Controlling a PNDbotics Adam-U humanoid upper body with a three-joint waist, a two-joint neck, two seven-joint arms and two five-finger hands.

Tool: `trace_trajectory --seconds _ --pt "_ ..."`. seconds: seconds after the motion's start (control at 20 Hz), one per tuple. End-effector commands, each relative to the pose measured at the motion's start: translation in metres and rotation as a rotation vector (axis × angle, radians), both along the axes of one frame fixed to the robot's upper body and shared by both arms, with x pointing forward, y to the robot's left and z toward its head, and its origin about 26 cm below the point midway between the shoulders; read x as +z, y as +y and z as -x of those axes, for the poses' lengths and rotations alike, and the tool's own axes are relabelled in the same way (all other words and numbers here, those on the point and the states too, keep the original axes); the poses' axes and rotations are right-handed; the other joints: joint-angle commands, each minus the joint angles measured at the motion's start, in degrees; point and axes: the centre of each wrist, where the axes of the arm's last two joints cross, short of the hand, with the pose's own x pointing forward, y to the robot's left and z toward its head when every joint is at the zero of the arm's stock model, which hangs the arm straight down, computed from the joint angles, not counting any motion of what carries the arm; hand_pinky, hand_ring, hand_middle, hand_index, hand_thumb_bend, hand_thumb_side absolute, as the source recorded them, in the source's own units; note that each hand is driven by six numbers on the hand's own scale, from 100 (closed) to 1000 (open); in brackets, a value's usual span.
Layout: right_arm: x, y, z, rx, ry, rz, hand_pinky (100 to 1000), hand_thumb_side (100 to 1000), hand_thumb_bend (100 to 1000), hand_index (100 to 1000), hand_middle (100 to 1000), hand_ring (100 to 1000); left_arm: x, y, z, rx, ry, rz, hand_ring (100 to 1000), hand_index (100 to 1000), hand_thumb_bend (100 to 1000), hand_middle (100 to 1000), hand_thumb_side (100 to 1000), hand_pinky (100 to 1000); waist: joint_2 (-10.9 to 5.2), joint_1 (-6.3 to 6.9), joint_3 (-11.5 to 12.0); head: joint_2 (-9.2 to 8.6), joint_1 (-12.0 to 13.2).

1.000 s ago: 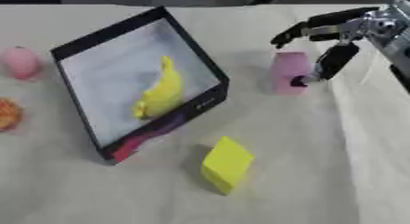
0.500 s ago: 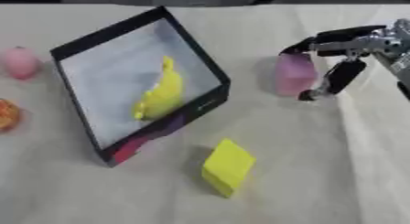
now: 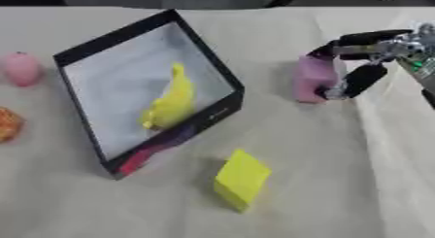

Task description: Pick up objects on the table and place them in the box.

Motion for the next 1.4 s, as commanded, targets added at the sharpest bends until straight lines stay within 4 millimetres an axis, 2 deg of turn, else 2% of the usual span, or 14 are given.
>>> trace_trajectory --seconds 0.05,0.2,0.3,0.5,0.55,0.6,0.8,1.05,1.1,1.15,1.25,1.3,1.35,1.4 --pt "0.019 -0.004 0.002 -0.042 -0.075 -0.062 831 225 100 773 525 570 0.007 0.001 0.002 0.0 -0.021 -0.016 954 979 329 982 1000 882 -0.19 -0.8 0.0 -1.0 0.0" --pt "0.019 0.001 0.0 -0.054 -0.106 -0.113 778 174 100 659 432 469 0.007 0.001 0.002 0.001 -0.02 -0.015 954 976 328 982 1000 883 -0.26 -0.78 0.1 -1.03 -0.3" --pt "0.017 0.004 -0.002 -0.053 -0.122 -0.145 736 103 100 589 368 404 0.007 0.001 0.002 0.001 -0.02 -0.014 953 974 328 982 1000 883 -0.32 -0.75 0.1 -1.0 -0.4" --pt "0.014 0.007 -0.002 -0.051 -0.159 -0.188 700 100 100 528 312 349 0.006 0.002 0.002 0.006 -0.017 -0.013 953 973 326 981 1000 883 -0.57 -0.68 0.0 -0.88 -0.6" --pt "0.016 0.008 -0.002 -0.051 -0.173 -0.195 699 272 100 525 312 346 0.006 0.002 0.003 0.007 -0.015 -0.013 953 973 326 981 1000 883 -0.67 -0.67 0.0 -0.8 -0.6" --pt "0.018 0.009 -0.001 -0.049 -0.19 -0.201 699 100 100 524 308 345 0.005 0.003 0.003 0.009 -0.012 -0.013 952 973 326 981 1000 883 -0.84 -0.65 -0.1 -0.65 -0.6" --pt "0.039 0.019 0.003 -0.007 -0.266 -0.213 704 115 100 530 315 354 0.003 0.004 0.004 0.013 -0.004 -0.017 951 972 325 978 1000 882 -1.91 -0.66 -0.6 0.26 -0.6" --pt "0.074 0.061 0.007 0.138 -0.333 -0.217 709 142 100 535 323 366 0.004 0.006 0.005 0.015 0.0 -0.02 938 965 323 966 990 870 -3.61 -0.65 -1.0 1.02 -1.1" --pt "0.08 0.072 0.008 0.175 -0.345 -0.211 709 216 100 536 326 368 0.003 0.006 0.004 0.014 0.008 -0.021 934 964 322 963 980 867 -3.9 -0.67 -1.0 1.17 -1.2" --pt "0.086 0.084 0.008 0.209 -0.352 -0.205 708 144 100 537 327 369 0.003 0.006 0.004 0.012 0.015 -0.023 932 963 322 963 990 867 -4.15 -0.7 -1.0 1.31 -1.3" --pt "0.095 0.103 0.009 0.267 -0.369 -0.199 708 141 100 537 330 372 0.003 0.005 0.003 0.002 0.021 -0.026 927 962 317 960 987 864 -4.52 -0.77 -0.9 1.56 -1.7" --pt "0.099 0.114 0.009 0.299 -0.379 -0.199 709 222 100 537 328 371 0.003 0.004 0.002 -0.005 0.024 -0.029 925 961 317 958 979 863 -4.7 -0.81 -0.8 1.68 -1.9" --pt "0.104 0.126 0.01 0.337 -0.391 -0.201 708 131 100 536 327 370 0.003 0.003 0.001 -0.015 0.028 -0.034 924 961 313 958 983 863 -4.89 -0.87 -0.4 1.81 -2.2" --pt "0.109 0.138 0.011 0.371 -0.4 -0.203 707 133 100 535 327 370 0.003 0.003 0.0 -0.025 0.033 -0.039 924 961 311 958 983 863 -5.06 -0.95 -0.2 1.9 -2.4"
